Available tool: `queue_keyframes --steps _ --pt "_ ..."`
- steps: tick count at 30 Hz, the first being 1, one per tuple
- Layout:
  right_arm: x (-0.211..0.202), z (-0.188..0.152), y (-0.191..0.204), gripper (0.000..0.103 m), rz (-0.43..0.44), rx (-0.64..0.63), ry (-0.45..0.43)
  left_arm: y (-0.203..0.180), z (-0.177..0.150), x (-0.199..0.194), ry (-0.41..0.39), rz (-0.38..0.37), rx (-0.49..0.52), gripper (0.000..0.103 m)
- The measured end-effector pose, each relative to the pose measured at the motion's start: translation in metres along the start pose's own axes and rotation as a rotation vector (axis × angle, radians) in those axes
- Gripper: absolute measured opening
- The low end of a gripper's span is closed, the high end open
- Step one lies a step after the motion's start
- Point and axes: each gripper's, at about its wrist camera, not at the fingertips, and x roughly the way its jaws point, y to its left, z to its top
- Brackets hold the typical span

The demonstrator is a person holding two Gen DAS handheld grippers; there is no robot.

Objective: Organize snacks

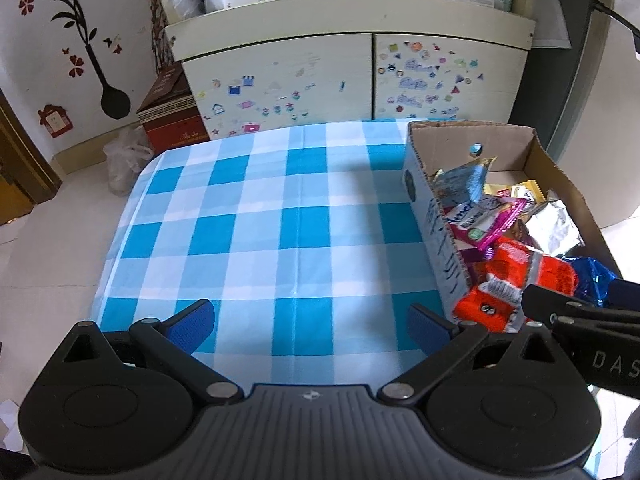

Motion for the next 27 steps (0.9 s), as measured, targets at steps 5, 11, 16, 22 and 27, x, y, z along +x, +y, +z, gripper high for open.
queue_keyframes --steps 5,11,16,22,27 --pt "0.004 -0.001 0.014 0.094 0.021 -0.041 0.0 0.015 -0.006 0.002 0.002 0.0 -0.017 0.103" --pt "0.006 -0.005 0.031 0.094 0.09 -0.087 -0.015 0.035 -0.013 -0.002 -0.018 0.005 -0.023 0.103" --pt "0.006 -0.006 0.042 0.094 0.157 -0.097 -0.035 0.054 -0.019 -0.008 -0.046 -0.001 -0.026 0.103" --pt "0.006 -0.014 0.062 0.094 0.174 -0.185 -0.056 0.086 -0.025 -0.009 -0.074 0.02 -0.039 0.103" --pt "0.006 -0.029 0.087 0.094 0.207 -0.286 -0.056 0.112 -0.026 -0.004 -0.076 0.048 -0.039 0.103"
